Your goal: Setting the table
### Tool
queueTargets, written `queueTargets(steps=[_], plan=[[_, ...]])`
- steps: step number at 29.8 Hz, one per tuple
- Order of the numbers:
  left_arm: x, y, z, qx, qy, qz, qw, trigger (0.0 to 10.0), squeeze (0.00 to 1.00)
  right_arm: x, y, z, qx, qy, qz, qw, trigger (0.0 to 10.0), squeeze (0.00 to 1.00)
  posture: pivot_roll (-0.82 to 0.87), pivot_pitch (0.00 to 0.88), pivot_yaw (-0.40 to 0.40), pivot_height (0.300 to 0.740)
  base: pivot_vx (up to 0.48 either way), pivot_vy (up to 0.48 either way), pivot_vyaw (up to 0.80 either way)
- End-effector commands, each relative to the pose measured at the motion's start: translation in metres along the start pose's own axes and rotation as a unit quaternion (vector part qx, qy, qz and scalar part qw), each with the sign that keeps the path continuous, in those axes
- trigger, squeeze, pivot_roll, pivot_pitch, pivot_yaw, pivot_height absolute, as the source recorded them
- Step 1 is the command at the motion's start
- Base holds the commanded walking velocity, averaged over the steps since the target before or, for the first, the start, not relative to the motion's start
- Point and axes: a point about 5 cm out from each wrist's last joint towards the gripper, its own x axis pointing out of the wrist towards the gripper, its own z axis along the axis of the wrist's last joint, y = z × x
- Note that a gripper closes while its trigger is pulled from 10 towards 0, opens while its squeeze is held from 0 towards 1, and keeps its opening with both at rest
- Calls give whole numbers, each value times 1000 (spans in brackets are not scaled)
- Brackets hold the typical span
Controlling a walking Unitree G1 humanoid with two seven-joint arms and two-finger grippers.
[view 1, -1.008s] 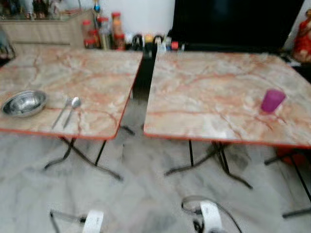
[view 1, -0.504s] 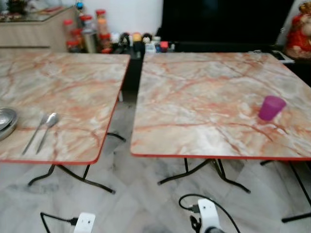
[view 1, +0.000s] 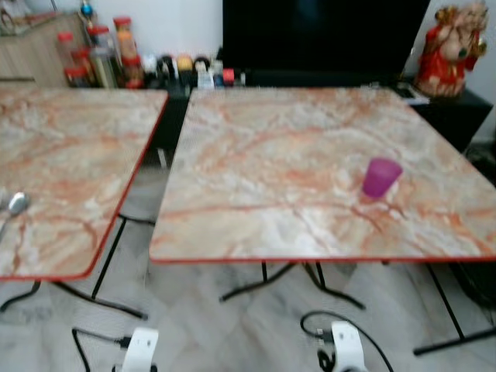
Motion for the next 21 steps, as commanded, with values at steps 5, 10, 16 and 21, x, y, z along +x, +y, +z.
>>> queueTargets(steps=[5, 10, 16, 21], plan=[[0, -6, 0, -3, 5, -5, 1000, 10000, 0, 0, -10, 5, 13, -4, -20, 1000, 10000, 0, -80, 0, -5, 736, 0, -469, 0], [1, -11, 5, -4, 0, -9, 1000, 10000, 0, 1, -13, 7, 9, -1, -27, 1000, 10000, 0, -88, 0, -3, 736, 0, -469, 0], [1, -14, 6, -5, 0, -12, 1000, 10000, 0, 0, -15, 8, 15, -5, -30, 999, 10000, 0, -99, 0, -9, 736, 0, -469, 0], [0, -25, 2, -5, 5, -23, 1000, 10000, 0, -1, -22, 8, 28, -14, -36, 999, 10000, 0, -129, 0, -10, 736, 0, -469, 0]])
